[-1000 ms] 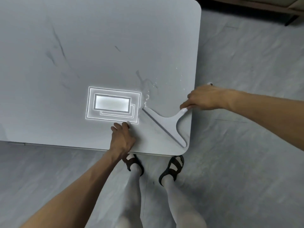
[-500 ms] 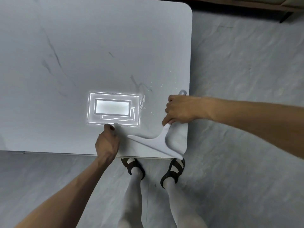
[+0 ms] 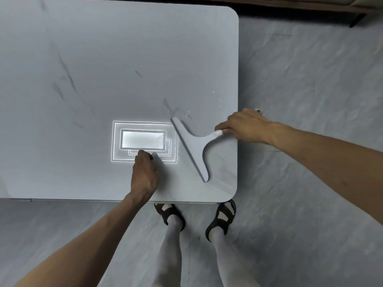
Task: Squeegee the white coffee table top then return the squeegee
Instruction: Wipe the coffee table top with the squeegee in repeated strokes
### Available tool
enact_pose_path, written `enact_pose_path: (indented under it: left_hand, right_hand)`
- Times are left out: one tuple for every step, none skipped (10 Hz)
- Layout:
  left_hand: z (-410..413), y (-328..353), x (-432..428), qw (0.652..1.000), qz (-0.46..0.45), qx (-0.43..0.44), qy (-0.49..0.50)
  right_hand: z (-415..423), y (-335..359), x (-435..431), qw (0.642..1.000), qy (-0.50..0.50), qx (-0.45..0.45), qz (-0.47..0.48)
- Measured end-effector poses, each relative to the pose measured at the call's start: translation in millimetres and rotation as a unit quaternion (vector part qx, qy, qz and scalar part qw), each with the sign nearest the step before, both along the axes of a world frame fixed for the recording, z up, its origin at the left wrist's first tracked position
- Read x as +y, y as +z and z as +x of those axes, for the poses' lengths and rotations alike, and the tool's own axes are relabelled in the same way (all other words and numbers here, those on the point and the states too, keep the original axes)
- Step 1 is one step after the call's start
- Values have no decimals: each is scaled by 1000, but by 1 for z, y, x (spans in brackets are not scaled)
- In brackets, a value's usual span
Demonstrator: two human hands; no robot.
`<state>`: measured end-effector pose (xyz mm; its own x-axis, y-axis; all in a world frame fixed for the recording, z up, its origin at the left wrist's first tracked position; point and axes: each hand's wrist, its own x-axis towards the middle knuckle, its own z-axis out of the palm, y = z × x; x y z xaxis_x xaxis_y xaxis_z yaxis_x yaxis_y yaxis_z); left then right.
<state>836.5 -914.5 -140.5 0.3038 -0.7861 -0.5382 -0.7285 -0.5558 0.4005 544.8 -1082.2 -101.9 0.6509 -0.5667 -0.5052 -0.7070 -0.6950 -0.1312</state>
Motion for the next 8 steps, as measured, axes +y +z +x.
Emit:
enact_pose_path:
  left_hand:
    - [-27,2,-7,996,50,-34,-67]
    - [-33,2,-18,987,71,-82,-122]
    - [-29,-2,-19,975,116,-106,-156]
    - [-27,3,-30,993,95,-49,-56]
    - [-18,2,-24,997,70,-22,-23]
    - [-11,2,-24,998,45,-36,36]
    - [-1,11,-26,991,18,-27,128]
    - [11,12,-28,988,-4,-16,156]
  right_hand:
    - [-45,6,-9,997,-69,-2,-31]
    - [-73,9,-14,994,-99,6,-37]
    - [-105,16,-25,990,-129,33,-51]
    - [-118,24,-31,986,-142,45,-75]
    - [-111,42,-33,985,-137,44,-100]
    - [-80,46,-28,990,-108,21,-92]
    - [-8,34,-11,996,-37,-20,-73]
    - [49,17,3,998,-2,-39,-40]
